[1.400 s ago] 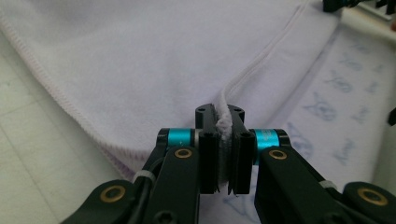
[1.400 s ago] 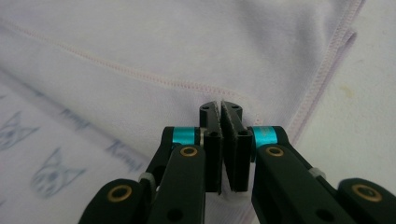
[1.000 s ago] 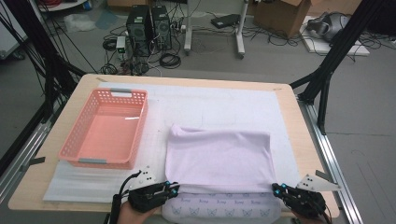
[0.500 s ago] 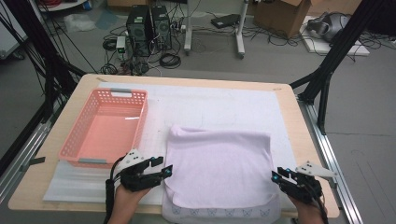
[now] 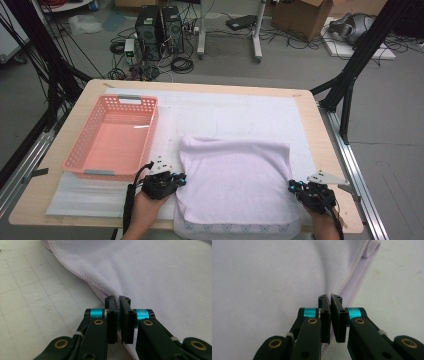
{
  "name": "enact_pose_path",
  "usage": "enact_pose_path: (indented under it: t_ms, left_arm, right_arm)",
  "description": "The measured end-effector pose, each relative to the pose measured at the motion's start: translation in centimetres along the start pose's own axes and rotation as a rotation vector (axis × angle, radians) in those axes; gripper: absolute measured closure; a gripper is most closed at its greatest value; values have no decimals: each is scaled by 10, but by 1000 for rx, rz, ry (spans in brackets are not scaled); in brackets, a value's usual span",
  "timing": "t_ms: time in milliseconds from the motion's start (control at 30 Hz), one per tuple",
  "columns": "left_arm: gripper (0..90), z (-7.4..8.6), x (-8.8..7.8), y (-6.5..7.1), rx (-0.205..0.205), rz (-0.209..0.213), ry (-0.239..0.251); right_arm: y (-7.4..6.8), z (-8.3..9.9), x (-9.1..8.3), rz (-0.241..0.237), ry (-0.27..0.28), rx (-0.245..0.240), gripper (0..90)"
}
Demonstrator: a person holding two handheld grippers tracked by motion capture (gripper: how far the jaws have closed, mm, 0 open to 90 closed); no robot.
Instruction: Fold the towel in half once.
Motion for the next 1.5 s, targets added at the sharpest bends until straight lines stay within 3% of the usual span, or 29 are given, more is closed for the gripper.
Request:
enact_pose_path:
  t_ms: [167, 300, 400, 500, 600, 700, 867, 967, 1000, 1033, 1067, 1100, 1367, 1500]
  left_arm:
    - [851, 4, -21, 10, 2, 58, 48]
    - [838, 12, -32, 19, 14, 91, 56]
    - [767, 17, -35, 21, 16, 120, 56]
    - [592, 12, -34, 19, 10, 115, 72]
    - [516, 1, -30, 16, 2, 103, 95]
    - [492, -12, -19, 7, -5, 63, 93]
    - [509, -24, 11, -6, -22, 40, 3]
    - [587, -23, 22, -1, 7, 51, -39]
    - [665, -20, 25, 3, 40, 40, -59]
    - [727, -19, 26, 4, 68, 5, -48]
    - [814, -20, 25, 4, 60, 11, -54]
    - [841, -21, 24, 4, 52, 21, -67]
    - [854, -12, -2, 12, 62, 112, -22]
    - [814, -11, -7, 13, 65, 136, 3]
  right_arm:
    - [-7, 10, -22, -32, 12, 8, 863]
    - [-12, 22, -40, -52, 1, 28, 861]
    - [-13, 28, -44, -86, -23, 44, 825]
    - [-11, 24, -43, -82, -17, 56, 709]
    - [-7, 9, -34, -62, 16, 55, 651]
    - [-2, -8, -20, -24, 28, 53, 607]
    - [5, -28, 18, 11, -21, 24, 634]
    - [4, -27, 27, 20, -43, -21, 798]
    - [3, -27, 26, 13, -41, -29, 819]
    - [3, -27, 25, 13, -40, -37, 841]
    - [3, -26, 24, 4, -43, -40, 853]
    - [3, -25, 21, -4, -40, -38, 883]
    - [7, -8, -12, -68, -7, -26, 883]
    - [8, -5, -17, -99, -39, -10, 837]
Point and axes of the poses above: each handheld gripper's, and its own axes: x roughly forward along the jaws, z roughly out of its underside, y roughly to its right, the point moved 4 cm from there along x, roughly forward along the jaws, and after that the axes turned 8 degrees about -y, right-handed, at the moved point
